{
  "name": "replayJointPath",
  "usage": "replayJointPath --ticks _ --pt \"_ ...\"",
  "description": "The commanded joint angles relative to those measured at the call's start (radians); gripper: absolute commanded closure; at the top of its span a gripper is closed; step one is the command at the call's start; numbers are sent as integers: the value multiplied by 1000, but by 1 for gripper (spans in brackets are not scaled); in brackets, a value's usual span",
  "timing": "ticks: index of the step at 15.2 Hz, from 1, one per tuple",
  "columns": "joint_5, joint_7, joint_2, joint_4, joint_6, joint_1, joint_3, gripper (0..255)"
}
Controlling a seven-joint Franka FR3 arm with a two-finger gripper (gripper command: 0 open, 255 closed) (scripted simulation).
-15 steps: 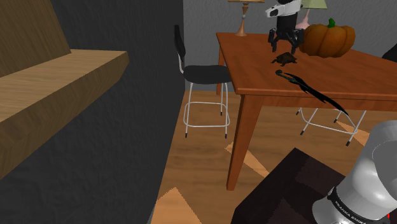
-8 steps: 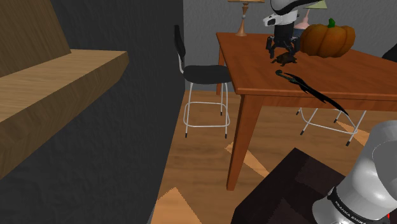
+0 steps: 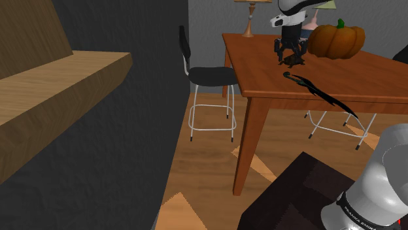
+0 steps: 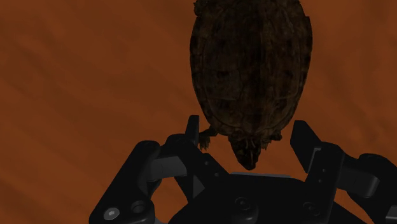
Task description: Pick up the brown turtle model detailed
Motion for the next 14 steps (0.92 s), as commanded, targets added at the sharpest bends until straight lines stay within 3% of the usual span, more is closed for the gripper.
replayJointPath --ticks 1,14 --pt "-1 0 0 -1 1 -1 -1 255" --pt "22 -48 34 189 -156 -2 -3 255"
